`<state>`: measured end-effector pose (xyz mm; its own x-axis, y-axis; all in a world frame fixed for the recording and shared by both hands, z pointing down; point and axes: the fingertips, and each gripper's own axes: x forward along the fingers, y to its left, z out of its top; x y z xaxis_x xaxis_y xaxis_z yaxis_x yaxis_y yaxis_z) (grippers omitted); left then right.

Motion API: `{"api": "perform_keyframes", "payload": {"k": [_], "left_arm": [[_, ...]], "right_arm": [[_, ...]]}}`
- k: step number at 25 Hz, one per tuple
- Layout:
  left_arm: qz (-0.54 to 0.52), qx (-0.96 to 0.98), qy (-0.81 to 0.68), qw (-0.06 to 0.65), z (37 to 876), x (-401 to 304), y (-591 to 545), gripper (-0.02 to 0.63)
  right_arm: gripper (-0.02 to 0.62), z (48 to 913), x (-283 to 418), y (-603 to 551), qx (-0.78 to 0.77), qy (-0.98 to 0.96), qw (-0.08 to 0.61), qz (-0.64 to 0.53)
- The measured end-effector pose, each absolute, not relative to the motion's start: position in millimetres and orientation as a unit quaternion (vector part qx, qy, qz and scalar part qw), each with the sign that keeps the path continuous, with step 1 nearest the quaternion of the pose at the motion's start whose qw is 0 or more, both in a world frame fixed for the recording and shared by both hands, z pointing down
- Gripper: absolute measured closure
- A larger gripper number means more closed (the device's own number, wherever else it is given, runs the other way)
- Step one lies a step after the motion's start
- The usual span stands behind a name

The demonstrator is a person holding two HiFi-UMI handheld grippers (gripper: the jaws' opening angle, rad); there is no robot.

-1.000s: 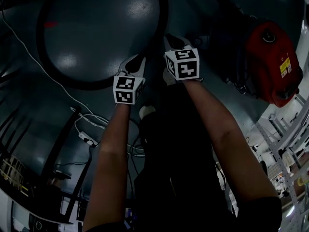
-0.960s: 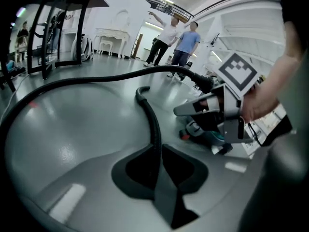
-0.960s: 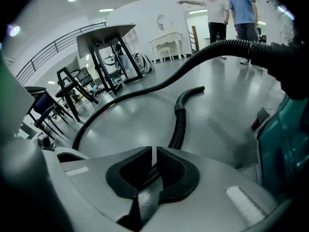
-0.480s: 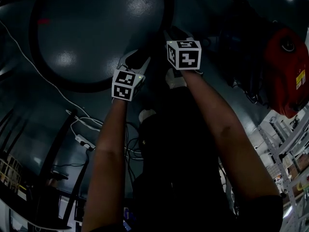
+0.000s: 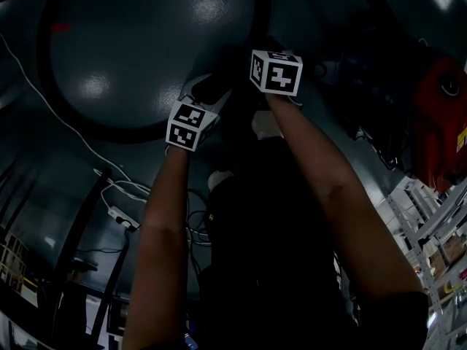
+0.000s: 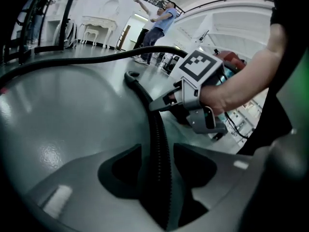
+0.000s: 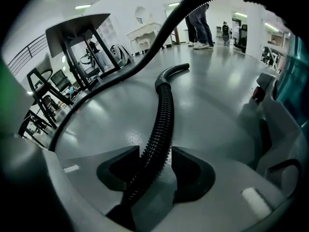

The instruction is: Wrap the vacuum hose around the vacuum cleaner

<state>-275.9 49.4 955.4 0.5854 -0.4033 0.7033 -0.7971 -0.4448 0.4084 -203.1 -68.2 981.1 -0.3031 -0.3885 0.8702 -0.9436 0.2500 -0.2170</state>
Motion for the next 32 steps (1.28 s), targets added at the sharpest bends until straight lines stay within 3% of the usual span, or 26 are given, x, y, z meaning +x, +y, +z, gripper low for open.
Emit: {"api": "perform_keyframes", "payload": {"k": [11,16,23,32], "left_arm": [[0.282,0.817,-0.328,0.382,977,-261,60,0.360],[0.320,0.820,-0.308,0.361,990,-256,65,0.408],[0.346,0.819,-0.306,0.340,993,-254,66,0.414],[0.314,0.811,-0.303,0.390,971,-247,76,0.433]], "right_arm": [[0.383,996,-209,-77,0.479,-0.696,0.359,0.395],[0.380,1002,-209,-75,0.495,-0.672,0.353,0.423],[0.386,1006,-210,-75,0.504,-0.642,0.379,0.436],[0.407,982,-216,-70,0.484,-0.667,0.365,0.434]]}}
